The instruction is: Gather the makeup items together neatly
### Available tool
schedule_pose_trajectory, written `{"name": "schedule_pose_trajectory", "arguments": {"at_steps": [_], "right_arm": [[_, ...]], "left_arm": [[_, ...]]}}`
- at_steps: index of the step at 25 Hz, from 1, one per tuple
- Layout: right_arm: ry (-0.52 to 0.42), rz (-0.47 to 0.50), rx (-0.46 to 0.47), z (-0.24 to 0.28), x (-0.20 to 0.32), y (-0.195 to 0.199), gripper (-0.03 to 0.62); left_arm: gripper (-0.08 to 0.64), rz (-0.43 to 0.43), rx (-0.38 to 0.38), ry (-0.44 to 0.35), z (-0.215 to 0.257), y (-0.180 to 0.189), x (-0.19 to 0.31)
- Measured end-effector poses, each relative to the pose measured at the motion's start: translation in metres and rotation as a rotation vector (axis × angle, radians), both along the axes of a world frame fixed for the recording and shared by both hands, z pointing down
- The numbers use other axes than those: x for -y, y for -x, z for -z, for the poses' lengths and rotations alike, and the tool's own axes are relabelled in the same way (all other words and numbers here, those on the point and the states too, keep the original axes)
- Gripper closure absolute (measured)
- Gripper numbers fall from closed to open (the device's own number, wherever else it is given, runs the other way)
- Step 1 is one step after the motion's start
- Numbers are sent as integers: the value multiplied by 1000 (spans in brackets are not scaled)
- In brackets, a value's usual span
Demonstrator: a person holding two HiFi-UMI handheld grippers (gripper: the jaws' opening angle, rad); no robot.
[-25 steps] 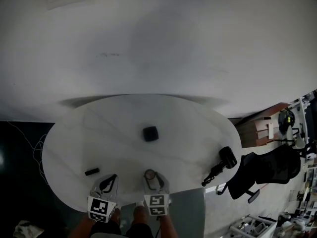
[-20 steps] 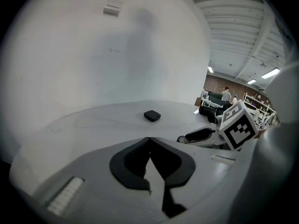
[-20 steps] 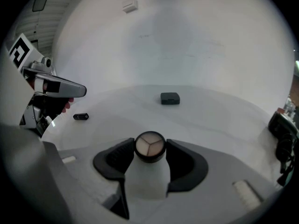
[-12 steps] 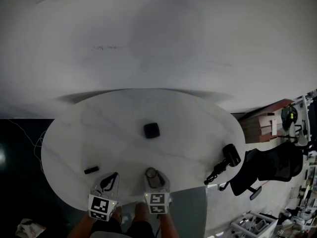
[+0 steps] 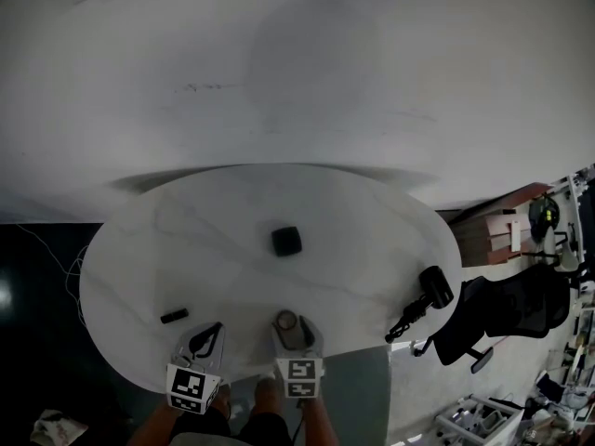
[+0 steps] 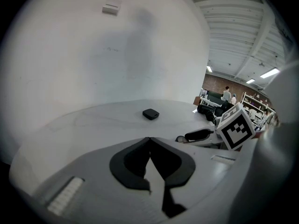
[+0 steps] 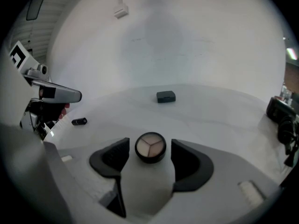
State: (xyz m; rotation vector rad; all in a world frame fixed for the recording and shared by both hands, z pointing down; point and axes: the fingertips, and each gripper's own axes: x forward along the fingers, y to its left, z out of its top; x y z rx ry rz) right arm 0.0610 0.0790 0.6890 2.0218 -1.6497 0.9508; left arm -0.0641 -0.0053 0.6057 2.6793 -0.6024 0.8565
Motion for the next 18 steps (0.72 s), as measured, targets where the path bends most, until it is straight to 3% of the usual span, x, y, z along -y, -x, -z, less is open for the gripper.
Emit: {"name": "schedule_pose_trajectory", "arguments": {"at_steps": [8, 18], "right_arm": [[-3, 6, -26, 10, -4, -4, 310], [-171, -7, -110, 101, 8, -22, 311]], "left_arm": [[549, -1, -22, -21, 12, 1, -3], [549, -4, -122, -107, 72, -15, 2]]}}
